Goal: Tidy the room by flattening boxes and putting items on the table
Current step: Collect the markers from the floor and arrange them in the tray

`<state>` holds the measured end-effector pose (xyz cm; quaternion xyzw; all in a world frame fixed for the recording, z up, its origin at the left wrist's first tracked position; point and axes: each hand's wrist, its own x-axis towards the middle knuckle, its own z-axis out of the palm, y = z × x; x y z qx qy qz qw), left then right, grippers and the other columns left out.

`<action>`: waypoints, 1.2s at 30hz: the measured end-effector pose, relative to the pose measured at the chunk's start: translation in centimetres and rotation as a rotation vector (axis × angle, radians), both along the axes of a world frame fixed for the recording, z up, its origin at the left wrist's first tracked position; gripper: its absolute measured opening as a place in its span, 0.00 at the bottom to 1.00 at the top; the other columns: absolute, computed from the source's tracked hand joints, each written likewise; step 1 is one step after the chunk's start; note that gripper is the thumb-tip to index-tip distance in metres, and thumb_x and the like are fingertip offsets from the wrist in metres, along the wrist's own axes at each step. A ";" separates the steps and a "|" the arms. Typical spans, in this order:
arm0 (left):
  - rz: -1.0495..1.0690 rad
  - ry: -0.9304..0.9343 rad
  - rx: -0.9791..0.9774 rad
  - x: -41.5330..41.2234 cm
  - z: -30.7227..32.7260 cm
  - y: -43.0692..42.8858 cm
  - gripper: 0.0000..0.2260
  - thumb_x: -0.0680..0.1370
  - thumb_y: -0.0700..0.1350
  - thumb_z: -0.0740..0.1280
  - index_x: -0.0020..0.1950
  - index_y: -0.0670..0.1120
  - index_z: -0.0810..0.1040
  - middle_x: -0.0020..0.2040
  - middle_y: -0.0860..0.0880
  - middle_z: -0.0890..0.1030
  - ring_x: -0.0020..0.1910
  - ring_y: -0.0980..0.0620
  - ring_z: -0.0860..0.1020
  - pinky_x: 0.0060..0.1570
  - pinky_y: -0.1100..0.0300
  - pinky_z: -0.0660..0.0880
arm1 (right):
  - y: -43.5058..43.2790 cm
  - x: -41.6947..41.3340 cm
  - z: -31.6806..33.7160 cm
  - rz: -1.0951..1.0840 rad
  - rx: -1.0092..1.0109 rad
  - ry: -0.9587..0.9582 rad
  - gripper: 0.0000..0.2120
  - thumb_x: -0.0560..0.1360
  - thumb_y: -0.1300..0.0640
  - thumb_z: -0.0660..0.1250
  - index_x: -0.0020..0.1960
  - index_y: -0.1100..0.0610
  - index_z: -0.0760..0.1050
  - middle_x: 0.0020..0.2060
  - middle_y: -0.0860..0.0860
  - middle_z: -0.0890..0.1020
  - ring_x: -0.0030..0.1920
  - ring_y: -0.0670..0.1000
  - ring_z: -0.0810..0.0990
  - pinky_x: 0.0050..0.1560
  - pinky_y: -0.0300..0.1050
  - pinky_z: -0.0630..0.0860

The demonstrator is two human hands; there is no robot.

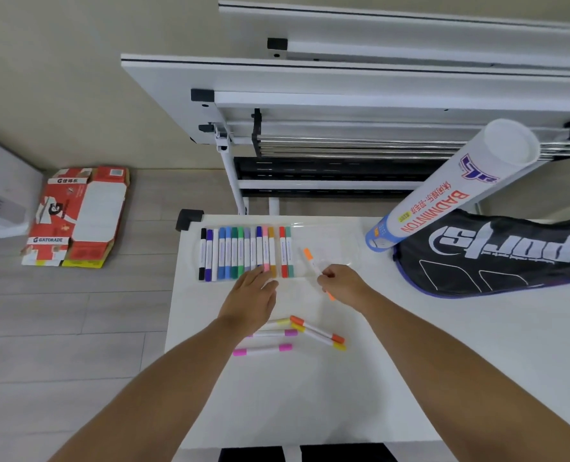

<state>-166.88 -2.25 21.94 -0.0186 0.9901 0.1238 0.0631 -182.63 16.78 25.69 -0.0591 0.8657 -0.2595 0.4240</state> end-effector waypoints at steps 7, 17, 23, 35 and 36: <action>0.100 -0.083 0.018 -2.3 -0.8 -1.1 0.17 0.84 0.49 0.57 0.72 0.50 0.70 0.77 0.46 0.64 0.78 0.43 0.57 0.74 0.46 0.62 | -2.6 -1.0 -2.4 0.013 -0.013 0.076 0.10 0.80 0.55 0.59 0.47 0.60 0.76 0.41 0.53 0.78 0.42 0.53 0.75 0.41 0.43 0.69; 0.167 -0.215 -0.005 -3.4 -2.4 -1.5 0.21 0.85 0.53 0.52 0.79 0.57 0.56 0.81 0.47 0.49 0.80 0.43 0.44 0.76 0.44 0.54 | -6.9 -2.3 -5.0 -0.034 0.068 0.257 0.11 0.80 0.51 0.61 0.49 0.54 0.81 0.44 0.49 0.82 0.43 0.51 0.79 0.44 0.43 0.77; 0.177 -0.220 -0.001 -3.4 -2.4 -1.5 0.21 0.85 0.53 0.51 0.79 0.57 0.55 0.81 0.48 0.48 0.80 0.44 0.43 0.77 0.45 0.53 | -8.1 -2.3 -4.9 -0.034 0.189 0.291 0.12 0.79 0.47 0.62 0.47 0.53 0.79 0.42 0.50 0.81 0.39 0.50 0.80 0.40 0.41 0.80; 0.188 -0.194 0.007 -3.2 -2.5 -1.5 0.21 0.85 0.53 0.50 0.79 0.56 0.55 0.81 0.48 0.48 0.79 0.44 0.42 0.77 0.46 0.51 | -8.7 -2.8 -5.0 -0.029 0.269 0.218 0.12 0.79 0.47 0.62 0.45 0.54 0.78 0.40 0.50 0.81 0.36 0.48 0.78 0.34 0.40 0.72; 0.189 -0.191 0.011 -3.2 -2.6 -1.4 0.21 0.85 0.53 0.51 0.79 0.56 0.56 0.81 0.48 0.48 0.80 0.44 0.43 0.77 0.46 0.52 | -8.7 -3.1 -5.0 -0.030 0.273 0.215 0.11 0.79 0.48 0.62 0.45 0.54 0.78 0.40 0.50 0.81 0.37 0.49 0.78 0.35 0.41 0.71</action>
